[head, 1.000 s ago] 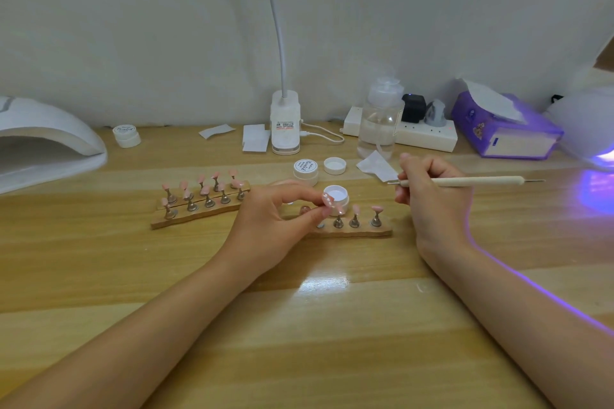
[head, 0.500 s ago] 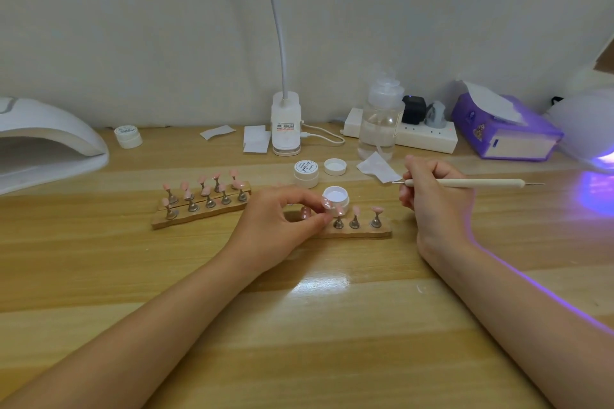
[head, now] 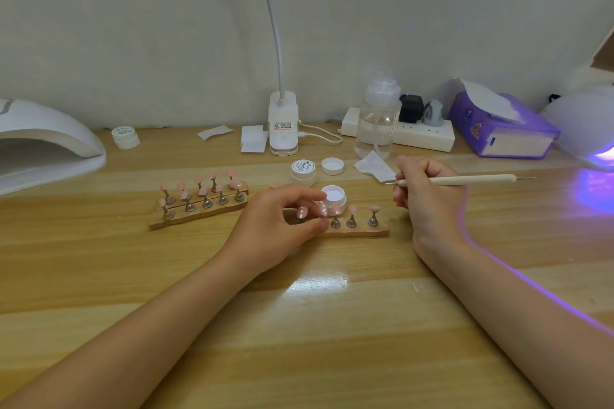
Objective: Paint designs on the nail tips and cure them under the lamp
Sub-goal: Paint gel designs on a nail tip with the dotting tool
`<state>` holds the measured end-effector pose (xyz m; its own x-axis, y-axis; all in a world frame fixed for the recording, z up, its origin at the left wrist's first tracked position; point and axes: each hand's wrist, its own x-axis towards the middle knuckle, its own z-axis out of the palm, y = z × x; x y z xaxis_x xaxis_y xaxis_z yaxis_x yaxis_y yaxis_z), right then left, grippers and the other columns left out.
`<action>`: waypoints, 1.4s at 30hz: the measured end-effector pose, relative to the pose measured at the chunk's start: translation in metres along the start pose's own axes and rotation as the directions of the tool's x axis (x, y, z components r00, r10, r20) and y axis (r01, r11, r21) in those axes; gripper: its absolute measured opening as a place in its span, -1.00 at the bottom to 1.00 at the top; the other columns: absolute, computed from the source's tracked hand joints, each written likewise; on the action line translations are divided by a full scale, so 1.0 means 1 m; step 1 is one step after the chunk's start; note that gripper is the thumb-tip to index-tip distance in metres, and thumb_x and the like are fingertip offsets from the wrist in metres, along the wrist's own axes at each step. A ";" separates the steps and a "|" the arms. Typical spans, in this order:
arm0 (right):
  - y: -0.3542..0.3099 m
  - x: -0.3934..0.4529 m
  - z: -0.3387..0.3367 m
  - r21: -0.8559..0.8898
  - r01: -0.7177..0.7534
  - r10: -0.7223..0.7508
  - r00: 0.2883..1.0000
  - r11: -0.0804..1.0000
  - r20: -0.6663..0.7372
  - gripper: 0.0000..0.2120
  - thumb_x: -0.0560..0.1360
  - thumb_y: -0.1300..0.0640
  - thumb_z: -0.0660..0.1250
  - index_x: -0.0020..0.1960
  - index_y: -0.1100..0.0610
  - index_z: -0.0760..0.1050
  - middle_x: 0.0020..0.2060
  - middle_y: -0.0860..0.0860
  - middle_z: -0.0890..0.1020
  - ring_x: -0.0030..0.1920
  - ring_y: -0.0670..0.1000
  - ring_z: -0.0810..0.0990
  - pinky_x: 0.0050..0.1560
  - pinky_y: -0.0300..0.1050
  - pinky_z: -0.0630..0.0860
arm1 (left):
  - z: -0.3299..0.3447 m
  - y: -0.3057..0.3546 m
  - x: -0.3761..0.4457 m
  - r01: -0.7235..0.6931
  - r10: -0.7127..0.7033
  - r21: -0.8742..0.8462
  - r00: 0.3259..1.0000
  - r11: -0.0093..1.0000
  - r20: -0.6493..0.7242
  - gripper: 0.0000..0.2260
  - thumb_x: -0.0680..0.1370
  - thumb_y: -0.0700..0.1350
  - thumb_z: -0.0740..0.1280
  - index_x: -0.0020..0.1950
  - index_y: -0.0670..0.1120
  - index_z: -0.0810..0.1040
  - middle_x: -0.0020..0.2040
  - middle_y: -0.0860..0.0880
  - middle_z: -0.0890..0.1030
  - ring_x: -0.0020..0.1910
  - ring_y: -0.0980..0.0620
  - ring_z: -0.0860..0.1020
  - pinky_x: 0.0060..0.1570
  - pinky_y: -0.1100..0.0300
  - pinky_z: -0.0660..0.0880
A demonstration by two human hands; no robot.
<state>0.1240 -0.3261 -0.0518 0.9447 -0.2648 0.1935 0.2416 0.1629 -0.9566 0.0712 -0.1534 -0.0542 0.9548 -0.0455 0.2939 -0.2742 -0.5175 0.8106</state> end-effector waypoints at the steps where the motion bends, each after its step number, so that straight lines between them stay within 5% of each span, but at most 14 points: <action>1: 0.000 0.000 0.000 0.001 -0.002 0.002 1.000 1.000 0.001 -0.58 0.43 0.24 0.31 -0.59 0.05 0.42 -0.67 -0.08 0.42 -0.60 -0.18 0.37 -0.51 -0.38 0.36 | 0.000 0.000 0.000 -0.002 0.002 -0.004 1.000 1.000 0.002 -0.71 0.36 -0.23 0.48 0.04 0.00 0.60 -0.25 0.14 0.62 -0.17 0.38 0.52 -0.09 0.60 0.31; 17: -0.001 0.000 0.000 0.013 -0.023 0.023 0.999 1.000 0.046 -0.54 0.44 0.25 0.31 -0.62 0.01 0.44 -0.66 -0.11 0.41 -0.60 -0.18 0.37 -0.51 -0.37 0.35 | -0.002 0.002 -0.002 -0.024 0.026 -0.030 0.999 0.999 0.041 -0.66 0.38 -0.27 0.46 0.06 0.06 0.55 -0.18 -0.04 0.65 -0.08 0.12 0.56 0.11 0.29 0.43; 24: -0.001 -0.001 0.000 0.012 -0.029 0.028 0.998 1.000 0.052 -0.56 0.44 0.25 0.32 -0.60 0.04 0.43 -0.66 -0.10 0.40 -0.60 -0.18 0.37 -0.52 -0.37 0.35 | -0.001 0.001 -0.002 -0.033 0.035 -0.027 0.998 0.999 0.061 -0.64 0.38 -0.26 0.46 0.06 0.08 0.53 -0.18 -0.02 0.64 -0.10 0.09 0.56 0.10 0.28 0.43; 30: -0.002 -0.001 0.001 0.015 -0.022 0.021 0.998 1.000 0.065 -0.66 0.44 0.26 0.32 -0.49 0.11 0.39 -0.65 -0.10 0.40 -0.60 -0.18 0.38 -0.53 -0.37 0.35 | -0.001 0.000 -0.003 -0.044 0.042 0.024 0.994 0.999 0.101 -0.49 0.30 -0.13 0.53 0.18 0.15 0.44 -0.13 0.13 0.62 -0.13 0.33 0.50 -0.11 0.56 0.31; 42: -0.003 -0.002 0.001 -0.010 -0.027 0.028 0.998 1.000 0.060 -0.66 0.45 0.24 0.32 -0.48 0.12 0.38 -0.67 -0.11 0.40 -0.61 -0.18 0.37 -0.53 -0.37 0.33 | -0.015 0.007 -0.001 0.035 -0.039 0.031 0.988 0.999 0.151 -0.66 0.31 -0.12 0.52 0.00 0.15 0.54 -0.20 0.12 0.59 -0.27 0.27 0.44 -0.22 0.54 0.34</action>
<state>0.1212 -0.3248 -0.0490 0.9627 -0.2022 0.1797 0.2136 0.1605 -0.9637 0.0667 -0.1439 -0.0415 0.9712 -0.1535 0.1825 -0.2372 -0.5446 0.8044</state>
